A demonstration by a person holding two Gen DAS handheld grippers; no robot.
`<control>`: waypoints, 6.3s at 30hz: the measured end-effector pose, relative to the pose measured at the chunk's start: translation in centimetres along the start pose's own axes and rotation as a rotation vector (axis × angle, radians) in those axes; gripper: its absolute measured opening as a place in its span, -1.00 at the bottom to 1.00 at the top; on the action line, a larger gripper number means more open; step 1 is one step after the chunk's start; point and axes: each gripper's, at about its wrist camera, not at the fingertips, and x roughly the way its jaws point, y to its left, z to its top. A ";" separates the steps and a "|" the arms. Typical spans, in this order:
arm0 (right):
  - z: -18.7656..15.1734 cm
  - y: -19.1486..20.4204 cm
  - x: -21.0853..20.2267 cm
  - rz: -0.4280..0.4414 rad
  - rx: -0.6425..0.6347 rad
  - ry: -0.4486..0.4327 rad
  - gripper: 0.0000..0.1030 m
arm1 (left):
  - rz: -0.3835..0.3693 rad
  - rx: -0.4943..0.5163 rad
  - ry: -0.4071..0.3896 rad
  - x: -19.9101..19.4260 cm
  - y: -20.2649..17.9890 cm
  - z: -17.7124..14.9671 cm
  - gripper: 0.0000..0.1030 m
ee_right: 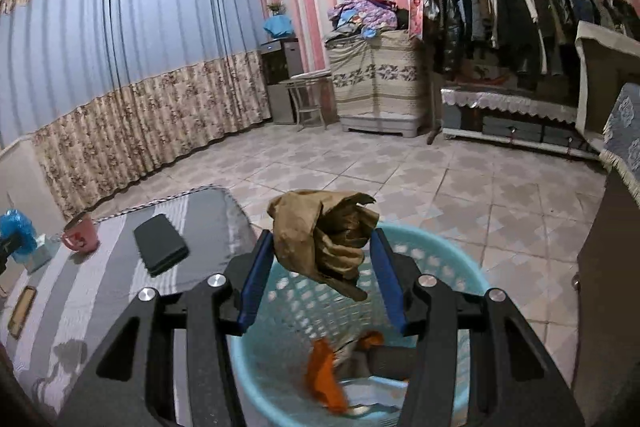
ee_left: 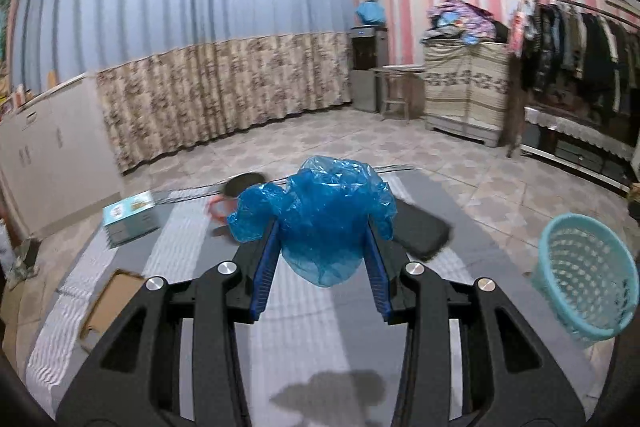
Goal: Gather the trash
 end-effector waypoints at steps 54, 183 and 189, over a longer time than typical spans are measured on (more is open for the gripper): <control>-1.1 -2.4 3.4 -0.065 0.077 0.102 0.69 | -0.184 0.070 -0.063 0.8 -9.0 2.0 0.89; -7.5 22.1 -13.9 0.178 -0.190 -0.010 0.92 | -0.034 -0.074 -0.102 -13.7 13.2 -6.0 0.90; -7.5 22.1 -13.9 0.177 -0.189 -0.008 0.92 | -0.032 -0.072 -0.103 -13.7 13.2 -6.1 0.90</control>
